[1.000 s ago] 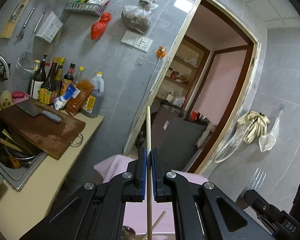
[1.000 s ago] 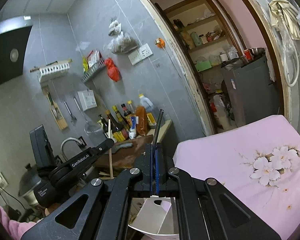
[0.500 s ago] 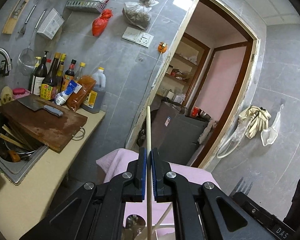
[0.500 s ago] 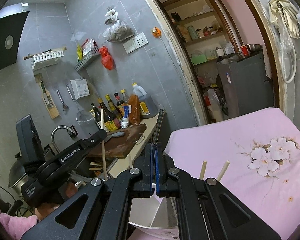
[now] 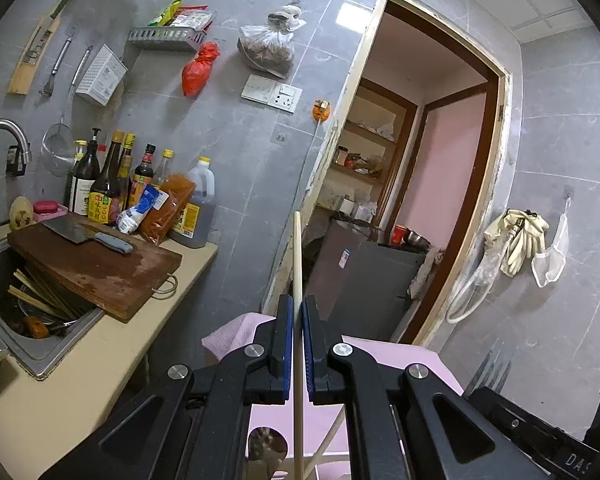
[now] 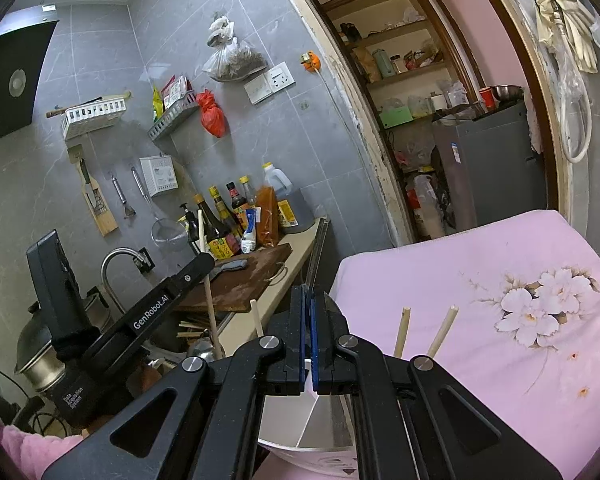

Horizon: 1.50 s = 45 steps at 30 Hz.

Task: Organize utensils
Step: 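Lower the fork and chopstick into the caddy and open both tools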

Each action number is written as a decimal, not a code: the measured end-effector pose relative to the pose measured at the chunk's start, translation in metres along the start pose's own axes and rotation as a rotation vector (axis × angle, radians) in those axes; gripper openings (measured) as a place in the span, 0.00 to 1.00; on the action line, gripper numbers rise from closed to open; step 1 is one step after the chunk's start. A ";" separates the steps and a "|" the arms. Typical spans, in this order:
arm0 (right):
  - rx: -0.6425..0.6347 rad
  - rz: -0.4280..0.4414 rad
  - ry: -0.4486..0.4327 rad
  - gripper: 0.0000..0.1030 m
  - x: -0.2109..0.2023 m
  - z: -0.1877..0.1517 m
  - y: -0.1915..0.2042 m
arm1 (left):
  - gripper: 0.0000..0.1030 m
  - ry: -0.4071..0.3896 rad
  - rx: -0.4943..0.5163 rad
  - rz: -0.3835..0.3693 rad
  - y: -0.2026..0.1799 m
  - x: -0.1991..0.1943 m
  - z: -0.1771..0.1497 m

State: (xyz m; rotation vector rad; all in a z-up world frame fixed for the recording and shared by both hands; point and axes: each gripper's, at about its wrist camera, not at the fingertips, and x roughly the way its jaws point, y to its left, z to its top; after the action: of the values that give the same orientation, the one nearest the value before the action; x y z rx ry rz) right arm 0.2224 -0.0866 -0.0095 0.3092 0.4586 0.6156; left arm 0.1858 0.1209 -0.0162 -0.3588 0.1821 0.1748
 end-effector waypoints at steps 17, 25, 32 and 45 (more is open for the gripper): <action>-0.024 -0.038 0.053 0.03 0.002 -0.007 0.003 | 0.06 0.127 0.068 -0.020 0.000 -0.016 -0.005; -0.026 -0.073 0.069 0.05 -0.009 -0.004 0.006 | 0.44 0.213 0.069 -0.069 0.003 -0.023 -0.001; -0.034 -0.127 0.024 0.30 -0.028 0.008 0.010 | 0.56 0.240 0.104 -0.059 -0.004 -0.033 0.007; -0.069 -0.331 -0.064 0.70 -0.094 0.016 0.016 | 0.94 0.256 0.127 -0.061 -0.016 -0.060 0.017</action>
State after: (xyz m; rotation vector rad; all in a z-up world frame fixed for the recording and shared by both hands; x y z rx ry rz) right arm 0.1549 -0.1345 0.0404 0.1808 0.4149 0.2972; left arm 0.1333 0.1044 0.0169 -0.2591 0.4321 0.0561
